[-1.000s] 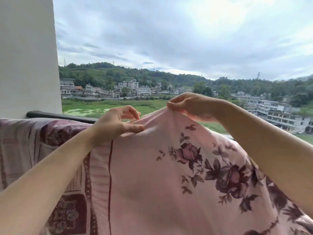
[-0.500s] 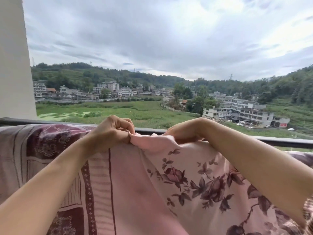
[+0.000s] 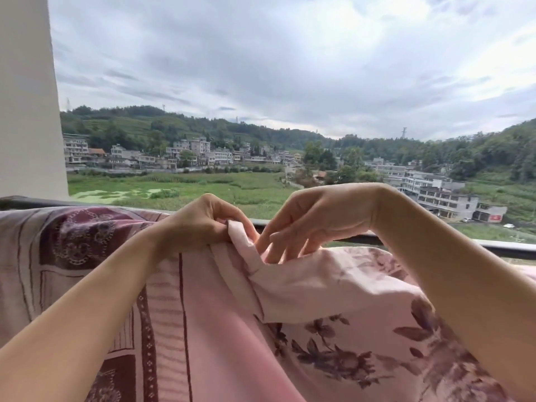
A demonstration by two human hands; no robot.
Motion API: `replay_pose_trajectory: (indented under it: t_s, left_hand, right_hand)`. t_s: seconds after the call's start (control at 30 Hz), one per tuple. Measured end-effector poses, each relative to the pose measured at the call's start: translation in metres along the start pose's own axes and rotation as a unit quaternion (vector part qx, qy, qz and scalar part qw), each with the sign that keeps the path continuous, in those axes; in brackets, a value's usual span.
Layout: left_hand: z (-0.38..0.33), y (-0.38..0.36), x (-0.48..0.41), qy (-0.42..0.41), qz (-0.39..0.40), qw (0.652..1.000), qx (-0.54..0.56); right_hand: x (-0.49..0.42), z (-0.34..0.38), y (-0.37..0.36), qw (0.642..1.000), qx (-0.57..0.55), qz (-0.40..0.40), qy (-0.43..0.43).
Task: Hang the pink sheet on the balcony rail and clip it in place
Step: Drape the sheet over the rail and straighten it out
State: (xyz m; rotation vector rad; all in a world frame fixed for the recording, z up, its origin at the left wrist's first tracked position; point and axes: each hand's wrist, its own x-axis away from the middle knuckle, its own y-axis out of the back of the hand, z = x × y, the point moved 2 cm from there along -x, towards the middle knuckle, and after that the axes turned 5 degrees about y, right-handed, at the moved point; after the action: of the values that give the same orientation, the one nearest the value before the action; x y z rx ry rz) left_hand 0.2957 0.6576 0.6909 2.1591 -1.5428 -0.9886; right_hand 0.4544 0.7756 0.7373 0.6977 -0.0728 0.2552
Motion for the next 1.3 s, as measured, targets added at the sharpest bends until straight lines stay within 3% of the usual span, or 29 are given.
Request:
replay_pose_trajectory:
  t_s: [0.07, 0.13, 0.2, 0.3, 0.4, 0.5, 0.57, 0.63, 0.67, 0.7, 0.77, 0.87, 0.9, 1.03, 1.13, 1.2, 1.3]
  left_hand:
    - [0.001, -0.001, 0.000, -0.032, -0.027, 0.998, 0.043]
    - [0.002, -0.001, 0.000, -0.048, -0.032, 0.996, 0.071]
    - [0.004, -0.001, -0.001, -0.051, -0.031, 0.995, 0.079]
    - [0.005, 0.000, -0.001, -0.055, -0.024, 0.995, 0.084]
    - [0.005, 0.001, -0.002, -0.046, -0.016, 0.995, 0.082]
    - [0.004, 0.001, -0.003, -0.030, -0.028, 0.997, 0.067]
    - [0.002, 0.001, -0.003, -0.028, -0.035, 0.998, 0.039]
    - [0.008, 0.007, -0.003, 0.005, -0.062, 0.998, -0.024]
    - [0.010, 0.009, -0.004, 0.028, -0.080, 0.995, -0.047]
    - [0.010, 0.010, -0.004, 0.043, -0.095, 0.993, -0.050]
    - [0.009, 0.007, -0.003, 0.029, -0.086, 0.995, -0.051]
    - [0.013, 0.006, -0.007, 0.003, -0.024, 0.999, -0.033]
    - [0.014, 0.005, -0.008, 0.000, -0.013, 1.000, -0.008]
    - [0.014, 0.005, -0.008, -0.038, -0.011, 0.997, 0.068]
    - [0.013, 0.004, -0.008, -0.059, -0.011, 0.994, 0.086]
    - [0.013, 0.004, -0.008, -0.055, -0.017, 0.995, 0.077]
    - [0.010, 0.005, -0.005, -0.039, -0.033, 0.997, 0.057]
  right_hand:
    - [-0.002, -0.009, 0.017, 0.991, 0.019, -0.127, -0.024]
    - [-0.009, -0.023, 0.028, 0.956, 0.155, -0.242, -0.055]
    - [-0.017, -0.040, 0.023, 0.956, 0.197, -0.172, -0.132]
    - [-0.018, -0.058, 0.012, 0.972, 0.019, -0.060, -0.227]
    - [-0.020, -0.059, 0.015, 0.983, -0.023, -0.095, -0.158]
    - [-0.024, -0.050, 0.017, 0.968, 0.146, -0.165, -0.119]
    - [-0.022, -0.042, 0.032, 0.929, 0.215, -0.292, -0.074]
    - [-0.012, -0.030, 0.052, 0.878, 0.141, -0.457, 0.012]
    - [-0.005, -0.022, 0.058, 0.862, 0.075, -0.497, 0.064]
    - [0.000, -0.015, 0.058, 0.865, 0.009, -0.488, 0.113]
    - [0.002, -0.007, 0.044, 0.918, -0.083, -0.342, 0.184]
    - [-0.001, -0.006, 0.011, 0.983, -0.064, -0.104, 0.140]
    - [-0.003, -0.009, 0.009, 0.989, -0.033, -0.089, 0.118]
    - [-0.005, -0.025, 0.024, 0.964, 0.137, -0.230, -0.005]
    - [-0.006, -0.050, 0.018, 0.965, 0.182, -0.105, -0.156]
    - [-0.003, -0.054, 0.010, 0.976, 0.126, -0.084, -0.159]
    - [-0.003, -0.048, 0.011, 0.966, 0.167, -0.166, -0.104]
